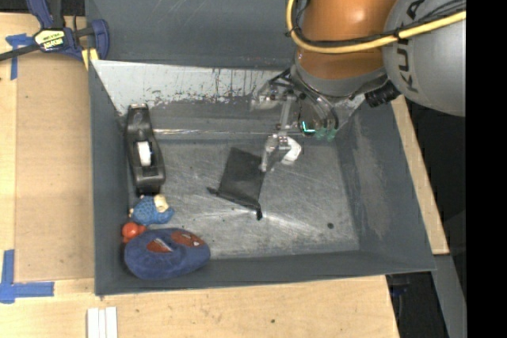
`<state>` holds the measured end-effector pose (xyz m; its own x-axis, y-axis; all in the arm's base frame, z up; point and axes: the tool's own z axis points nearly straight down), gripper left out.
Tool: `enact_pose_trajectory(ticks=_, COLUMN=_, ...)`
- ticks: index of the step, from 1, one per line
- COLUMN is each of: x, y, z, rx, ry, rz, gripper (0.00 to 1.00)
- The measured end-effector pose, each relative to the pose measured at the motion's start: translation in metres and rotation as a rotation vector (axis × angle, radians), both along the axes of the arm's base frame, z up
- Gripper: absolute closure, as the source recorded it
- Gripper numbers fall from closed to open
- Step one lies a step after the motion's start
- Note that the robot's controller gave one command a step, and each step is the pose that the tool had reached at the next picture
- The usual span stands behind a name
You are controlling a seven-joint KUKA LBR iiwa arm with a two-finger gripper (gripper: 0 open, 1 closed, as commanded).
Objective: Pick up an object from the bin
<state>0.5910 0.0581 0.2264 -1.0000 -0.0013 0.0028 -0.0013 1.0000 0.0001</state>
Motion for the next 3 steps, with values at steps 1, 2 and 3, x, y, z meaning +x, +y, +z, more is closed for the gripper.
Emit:
enact_pose_trajectory(ticks=1, x=0.002, y=-0.008, z=-0.150, rx=0.001, ry=-0.008, rz=-0.019, gripper=0.00)
enact_pose_trajectory(ticks=2, x=0.006, y=-0.009, z=-0.144, rx=0.002, ry=-0.025, rz=-0.019, gripper=1.00)
enact_pose_trajectory(ticks=3, x=0.003, y=0.011, z=0.008, rx=0.001, ry=-0.015, rz=-0.026, gripper=1.00)
